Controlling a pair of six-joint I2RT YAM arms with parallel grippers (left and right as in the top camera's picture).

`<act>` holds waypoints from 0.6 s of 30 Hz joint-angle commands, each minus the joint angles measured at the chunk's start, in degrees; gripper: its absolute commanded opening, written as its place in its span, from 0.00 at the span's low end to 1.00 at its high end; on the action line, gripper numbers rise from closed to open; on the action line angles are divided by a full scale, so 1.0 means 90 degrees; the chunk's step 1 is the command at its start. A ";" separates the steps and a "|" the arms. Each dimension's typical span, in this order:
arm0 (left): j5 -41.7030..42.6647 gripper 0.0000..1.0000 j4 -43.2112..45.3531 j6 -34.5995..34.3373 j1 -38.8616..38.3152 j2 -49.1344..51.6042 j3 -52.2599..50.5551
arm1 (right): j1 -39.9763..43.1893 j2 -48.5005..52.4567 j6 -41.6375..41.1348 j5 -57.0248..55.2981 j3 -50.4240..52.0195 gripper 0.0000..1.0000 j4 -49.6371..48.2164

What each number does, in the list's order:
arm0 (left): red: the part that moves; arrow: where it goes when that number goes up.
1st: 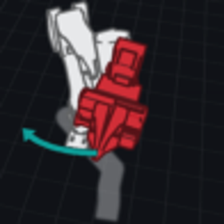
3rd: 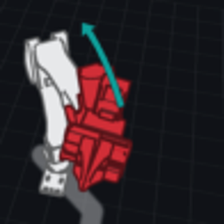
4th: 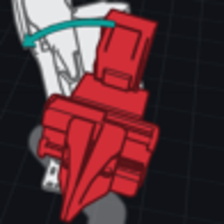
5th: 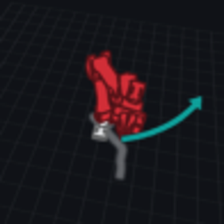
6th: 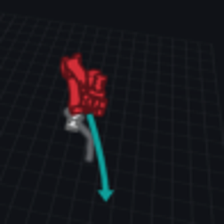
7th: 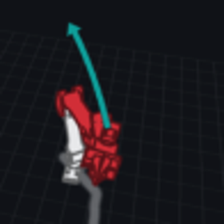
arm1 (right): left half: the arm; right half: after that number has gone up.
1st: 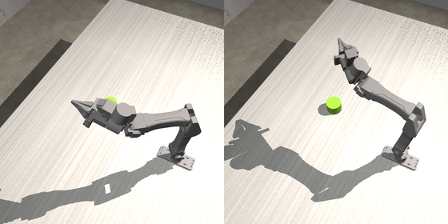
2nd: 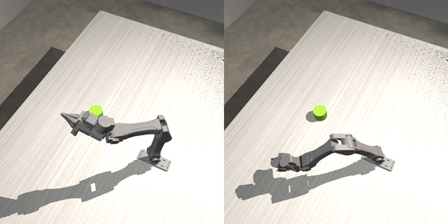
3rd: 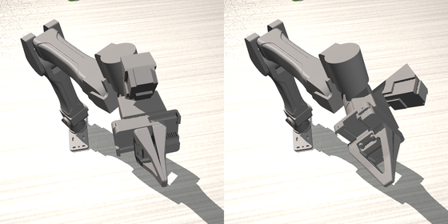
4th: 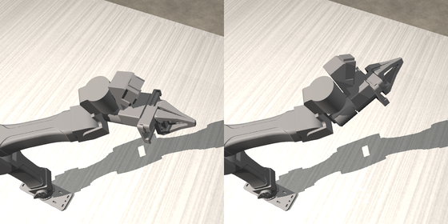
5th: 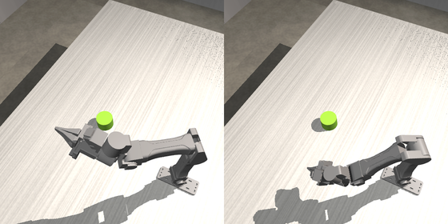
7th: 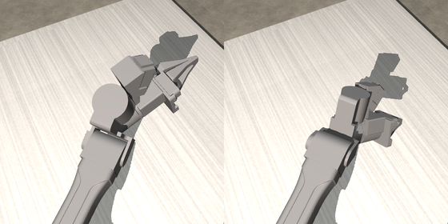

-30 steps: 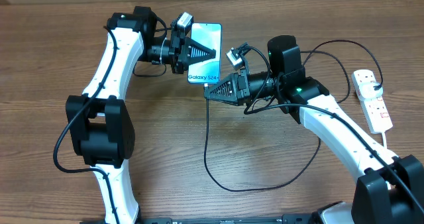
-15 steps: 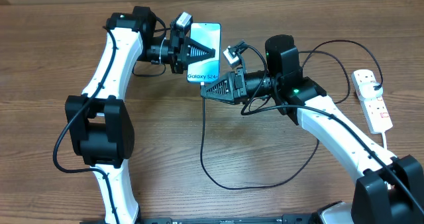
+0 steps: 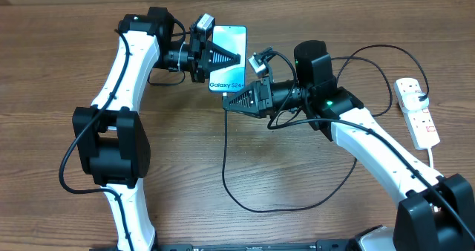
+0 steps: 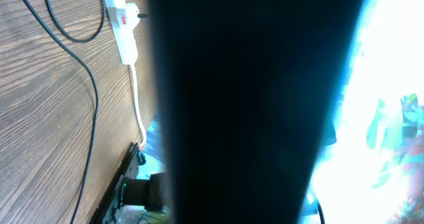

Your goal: Plug charger to phone and switch on socket

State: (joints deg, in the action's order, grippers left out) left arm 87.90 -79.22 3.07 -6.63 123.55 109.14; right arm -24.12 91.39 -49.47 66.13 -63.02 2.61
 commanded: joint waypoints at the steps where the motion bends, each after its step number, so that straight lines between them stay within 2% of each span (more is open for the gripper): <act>1: 0.0291 0.04 -0.0027 -0.0061 -0.0063 -0.0158 0.0092 | -0.0029 -0.0053 0.0170 -0.0478 -0.0044 0.04 -0.0061; 18: 0.0294 0.04 -0.0010 -0.0058 -0.0051 -0.0158 0.0092 | 0.0117 -0.0053 0.0192 -0.0508 -0.0044 0.04 -0.0073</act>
State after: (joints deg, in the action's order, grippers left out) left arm 87.90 -79.02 2.87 -6.35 123.55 109.14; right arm -24.16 91.39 -48.36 64.82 -63.02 2.61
